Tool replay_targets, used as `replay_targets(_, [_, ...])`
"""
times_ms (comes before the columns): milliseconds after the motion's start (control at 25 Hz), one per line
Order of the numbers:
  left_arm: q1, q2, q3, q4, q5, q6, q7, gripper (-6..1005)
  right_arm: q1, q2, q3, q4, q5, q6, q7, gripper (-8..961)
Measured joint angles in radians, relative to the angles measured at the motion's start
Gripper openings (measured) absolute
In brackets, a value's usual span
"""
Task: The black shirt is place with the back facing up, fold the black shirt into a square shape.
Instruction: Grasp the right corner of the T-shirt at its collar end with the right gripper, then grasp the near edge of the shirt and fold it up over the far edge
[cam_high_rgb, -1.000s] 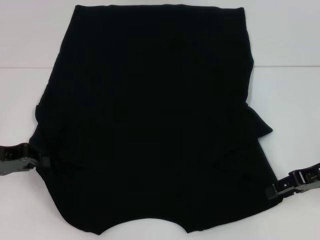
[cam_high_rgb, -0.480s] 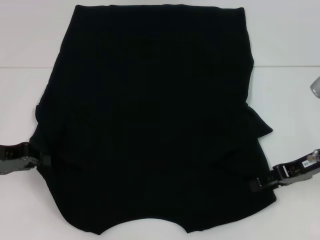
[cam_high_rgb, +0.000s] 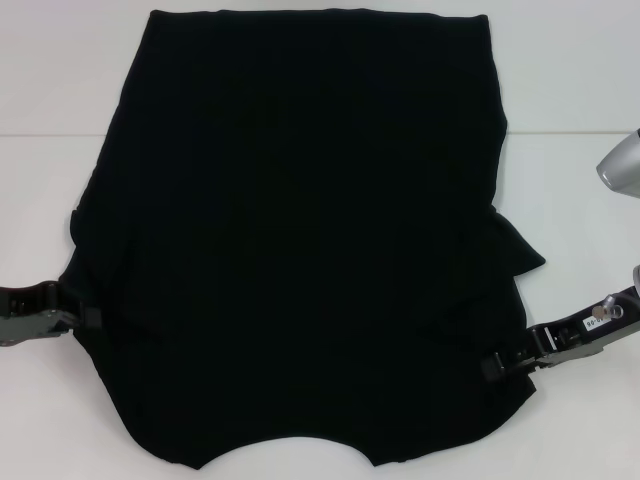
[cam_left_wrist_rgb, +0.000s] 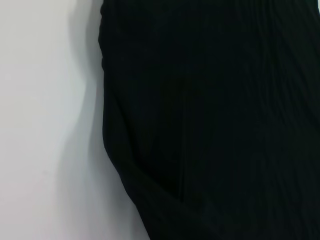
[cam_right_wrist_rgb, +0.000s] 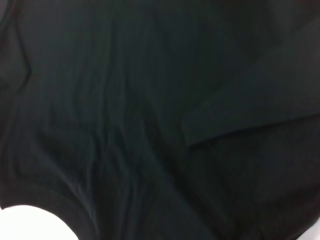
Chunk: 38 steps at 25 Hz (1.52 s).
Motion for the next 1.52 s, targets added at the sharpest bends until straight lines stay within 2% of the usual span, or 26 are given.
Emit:
replay_targets(80, [0.0,0.001,0.0,0.0,0.0,0.0,0.0,54,0.0,0.0,0.003,0.0,0.0,-0.001,0.001,615])
replay_targets(520, [0.0,0.002,0.0,0.0,-0.009,0.003,0.0,55,-0.002,-0.001,0.003,0.0,0.002,-0.001,0.0,386])
replay_targets(640, [0.0,0.002,0.0,0.0,-0.009,0.005,0.0,55,-0.006,-0.004,0.007,0.0,0.002,-0.001,0.001,151])
replay_targets(880, [-0.001,0.002,0.012,0.0,-0.009,0.032,0.008,56,-0.016,-0.015,0.013,-0.007,0.002,-0.024,0.001,27])
replay_targets(1200, [-0.012,0.004,0.066,0.007,-0.002,0.16,0.033,56,-0.059,-0.039,0.046,-0.045,0.001,-0.162,-0.006,28])
replay_targets(1520, [0.004,-0.001,0.168,0.013,-0.001,0.295,0.038,57,-0.153,-0.035,0.057,-0.163,-0.002,-0.374,0.003,28])
